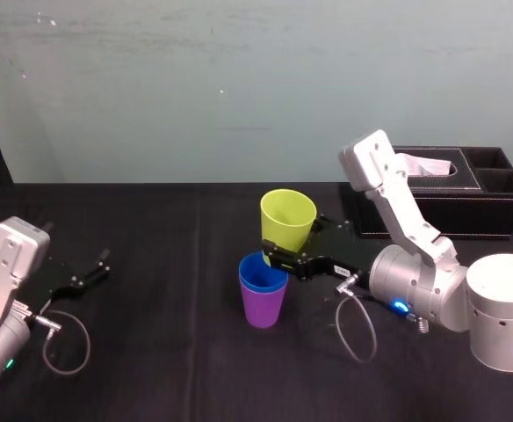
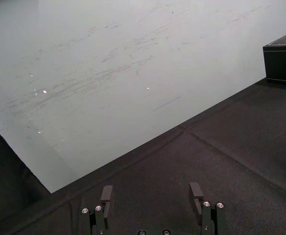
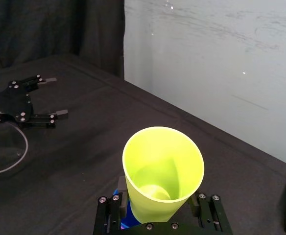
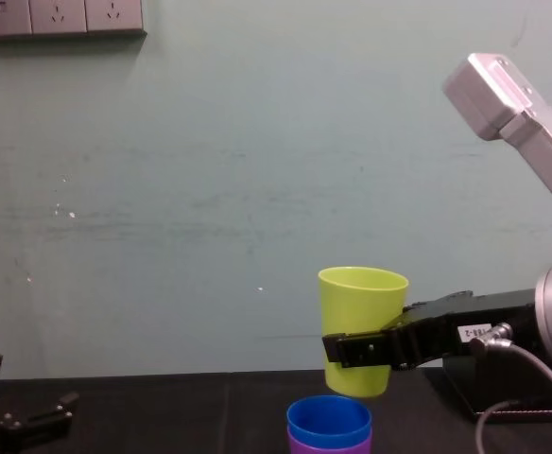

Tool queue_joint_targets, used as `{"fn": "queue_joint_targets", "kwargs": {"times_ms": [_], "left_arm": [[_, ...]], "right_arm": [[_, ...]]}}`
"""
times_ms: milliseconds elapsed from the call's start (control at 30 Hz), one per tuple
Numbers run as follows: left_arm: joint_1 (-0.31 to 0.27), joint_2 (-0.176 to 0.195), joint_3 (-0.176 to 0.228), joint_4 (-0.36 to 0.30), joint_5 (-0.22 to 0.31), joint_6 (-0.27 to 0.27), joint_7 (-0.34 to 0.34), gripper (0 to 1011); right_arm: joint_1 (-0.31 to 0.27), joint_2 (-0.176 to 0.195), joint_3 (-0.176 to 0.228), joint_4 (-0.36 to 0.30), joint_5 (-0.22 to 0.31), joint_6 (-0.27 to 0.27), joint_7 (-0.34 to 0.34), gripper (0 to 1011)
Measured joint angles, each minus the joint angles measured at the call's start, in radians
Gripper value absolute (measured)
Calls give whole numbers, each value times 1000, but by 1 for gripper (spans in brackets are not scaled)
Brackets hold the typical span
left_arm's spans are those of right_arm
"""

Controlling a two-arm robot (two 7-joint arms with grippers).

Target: Stack the three plastic cups sequentially using one hand.

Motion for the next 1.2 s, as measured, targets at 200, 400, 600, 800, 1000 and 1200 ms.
{"fn": "queue_joint_targets", "kwargs": {"times_ms": [200,400,600,800,1000,1200], "left_arm": [[0,0,0,0,0,0,0,1000],[0,0,0,0,0,0,0,1000],[0,0,0,0,0,0,0,1000],[0,0,0,0,0,0,0,1000],[0,0,0,0,0,0,0,1000],[0,0,0,0,0,0,0,1000]], "right_arm": [[6,3,-21,5,3,1,-9,715],[14,4,-41,18,7,-2,-23,715],[25,2,-57,41,6,-14,-35,715],[34,-3,-65,63,5,-26,-42,715],[41,-8,-73,78,4,-34,-46,715],[45,-11,-77,82,5,-36,-47,715]]}}
